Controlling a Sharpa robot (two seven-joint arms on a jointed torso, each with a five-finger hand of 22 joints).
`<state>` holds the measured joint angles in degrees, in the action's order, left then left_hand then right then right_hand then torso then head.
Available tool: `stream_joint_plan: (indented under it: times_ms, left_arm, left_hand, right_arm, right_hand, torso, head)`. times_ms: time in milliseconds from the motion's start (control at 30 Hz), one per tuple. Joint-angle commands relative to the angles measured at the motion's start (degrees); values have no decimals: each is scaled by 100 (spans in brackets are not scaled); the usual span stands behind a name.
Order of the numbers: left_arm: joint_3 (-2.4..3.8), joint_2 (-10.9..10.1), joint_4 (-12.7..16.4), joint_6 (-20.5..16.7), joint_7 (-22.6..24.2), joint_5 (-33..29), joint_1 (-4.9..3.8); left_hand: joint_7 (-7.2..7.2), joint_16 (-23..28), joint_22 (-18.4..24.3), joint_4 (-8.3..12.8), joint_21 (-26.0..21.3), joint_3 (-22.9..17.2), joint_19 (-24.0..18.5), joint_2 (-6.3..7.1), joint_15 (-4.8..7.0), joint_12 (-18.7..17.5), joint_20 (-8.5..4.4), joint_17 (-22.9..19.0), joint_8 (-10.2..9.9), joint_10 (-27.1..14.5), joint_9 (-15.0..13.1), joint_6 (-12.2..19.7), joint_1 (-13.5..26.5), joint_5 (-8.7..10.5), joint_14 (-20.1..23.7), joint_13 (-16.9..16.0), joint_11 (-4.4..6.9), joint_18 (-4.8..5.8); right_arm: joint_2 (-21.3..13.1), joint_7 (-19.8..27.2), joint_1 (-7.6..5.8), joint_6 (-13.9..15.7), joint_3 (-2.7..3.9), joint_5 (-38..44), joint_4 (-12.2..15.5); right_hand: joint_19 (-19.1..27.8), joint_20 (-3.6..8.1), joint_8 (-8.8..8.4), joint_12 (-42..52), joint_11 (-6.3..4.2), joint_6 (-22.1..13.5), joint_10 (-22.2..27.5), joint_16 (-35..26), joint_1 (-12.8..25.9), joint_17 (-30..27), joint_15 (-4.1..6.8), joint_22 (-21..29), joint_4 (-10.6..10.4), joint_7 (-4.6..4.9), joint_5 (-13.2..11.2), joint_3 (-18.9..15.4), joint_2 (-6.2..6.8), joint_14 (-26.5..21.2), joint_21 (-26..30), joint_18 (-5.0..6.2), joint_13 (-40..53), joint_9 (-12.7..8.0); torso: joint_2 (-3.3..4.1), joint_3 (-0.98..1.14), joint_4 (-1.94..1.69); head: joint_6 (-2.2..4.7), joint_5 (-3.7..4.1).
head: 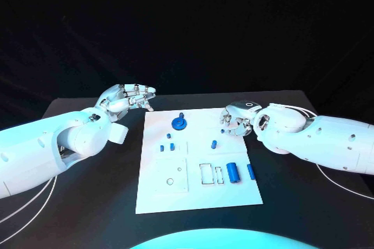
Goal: Assemble the parts on the task board
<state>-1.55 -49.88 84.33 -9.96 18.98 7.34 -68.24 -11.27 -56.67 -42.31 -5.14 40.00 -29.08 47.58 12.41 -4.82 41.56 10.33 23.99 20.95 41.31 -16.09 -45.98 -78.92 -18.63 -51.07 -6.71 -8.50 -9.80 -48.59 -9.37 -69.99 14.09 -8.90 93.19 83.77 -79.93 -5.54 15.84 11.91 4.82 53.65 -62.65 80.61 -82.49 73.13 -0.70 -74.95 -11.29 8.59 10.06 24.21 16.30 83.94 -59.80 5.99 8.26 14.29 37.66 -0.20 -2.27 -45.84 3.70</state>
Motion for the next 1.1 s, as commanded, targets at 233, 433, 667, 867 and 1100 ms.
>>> stream_joint_plan:
  times_ms: [233,433,667,867,1100]
  left_arm:
    - [6,-22,29,129,278,-276,-2]
    - [6,-18,25,127,262,-283,-3]
    - [6,2,10,102,252,-276,-3]
    - [6,11,21,107,248,-274,-3]
    - [6,15,31,87,251,-263,-3]
  left_hand:
    - [-27,63,43,18,-66,50,-13,-19,-7,-47,8,-35,31,62,9,-12,-99,17,37,27,-14,-65]
    - [-27,68,49,29,-71,53,-2,-25,-4,-53,5,-41,34,67,9,-17,-115,16,29,33,-13,-67]
    - [-43,102,64,57,-94,57,1,-39,-9,-84,4,-64,36,51,14,-21,-155,6,43,56,-24,-63]
    - [-45,109,66,63,-99,58,0,-44,-12,-92,5,-69,39,45,15,-25,-163,5,48,62,-27,-62]
    - [-48,119,70,71,-108,64,-6,-45,-17,-104,6,-76,43,34,16,-31,-171,5,57,70,-32,-59]
  right_arm:
    - [106,-29,127,-123,-3,256,-39]
    - [166,12,161,-28,-2,169,-66]
    - [238,4,224,2,-2,139,-119]
    - [287,2,253,-76,-2,136,-176]
    - [351,-100,288,-117,-2,233,-233]
  right_hand:
    - [-179,-11,-43,-82,9,171,-198,166,20,179,23,-543,71,2,-188,222,-56,320,-428,-135,-98,-6]
    - [-248,-9,-22,-118,-19,318,-384,233,37,265,50,-672,102,-23,-171,463,-107,335,-671,-174,-152,14]
    - [-285,-24,-27,-190,-21,398,-514,262,18,282,60,-764,227,-4,-383,807,-196,333,-819,-197,-200,32]
    - [-290,-14,10,-223,-52,508,-650,278,61,290,86,-812,356,-32,-377,999,-248,329,-870,-201,-218,71]
    - [-306,23,95,-266,-111,680,-843,294,75,302,133,-874,580,-86,-366,1168,-400,329,-954,-211,-213,145]
  torso:
    - [0,8,6]
    - [-1,7,6]
    - [1,4,6]
    - [2,7,3]
    - [-4,10,6]
  head:
    - [-11,-29]
    - [-36,-24]
    - [-42,-15]
    - [-52,-8]
    - [-59,-24]
